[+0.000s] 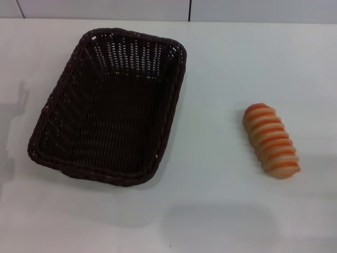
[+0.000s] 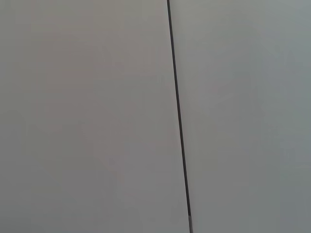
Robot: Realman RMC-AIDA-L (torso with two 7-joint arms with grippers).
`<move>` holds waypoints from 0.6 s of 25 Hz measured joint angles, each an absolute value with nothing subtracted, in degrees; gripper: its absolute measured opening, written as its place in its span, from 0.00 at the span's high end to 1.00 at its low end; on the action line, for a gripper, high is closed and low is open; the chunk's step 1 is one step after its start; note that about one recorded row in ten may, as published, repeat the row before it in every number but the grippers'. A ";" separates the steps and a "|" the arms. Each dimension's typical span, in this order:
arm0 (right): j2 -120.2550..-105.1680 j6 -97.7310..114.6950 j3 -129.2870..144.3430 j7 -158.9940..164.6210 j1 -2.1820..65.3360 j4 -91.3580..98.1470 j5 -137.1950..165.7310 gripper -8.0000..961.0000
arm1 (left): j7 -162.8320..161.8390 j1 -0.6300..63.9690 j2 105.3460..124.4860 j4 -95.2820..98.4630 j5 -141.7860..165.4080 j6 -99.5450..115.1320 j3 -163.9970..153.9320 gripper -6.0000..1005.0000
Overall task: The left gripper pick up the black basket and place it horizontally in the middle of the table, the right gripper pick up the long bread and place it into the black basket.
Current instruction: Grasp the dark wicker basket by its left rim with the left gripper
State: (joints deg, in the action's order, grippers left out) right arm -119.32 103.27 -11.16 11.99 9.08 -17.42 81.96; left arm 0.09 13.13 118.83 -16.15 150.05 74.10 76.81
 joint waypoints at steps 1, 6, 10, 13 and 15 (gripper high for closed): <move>-119.30 103.27 -11.17 12.00 9.10 -17.40 81.96 0.14 | 0.09 13.13 118.83 -16.15 150.05 74.10 76.81 0.22; -119.26 103.27 -11.23 12.05 9.30 -17.40 81.86 0.14 | -0.10 13.20 118.83 -16.22 150.07 74.29 76.81 0.22; -119.26 103.26 -10.98 12.08 9.32 -17.40 81.84 0.14 | -0.41 13.19 118.76 -16.27 150.06 74.45 76.00 0.23; -119.27 103.04 -10.81 12.09 9.40 -17.40 81.88 0.14 | -0.52 13.17 118.49 -16.85 150.06 74.30 74.32 0.23; -119.27 102.88 -10.80 12.10 9.40 -17.40 81.90 0.14 | -0.52 13.17 118.49 -16.85 150.06 74.30 74.32 0.23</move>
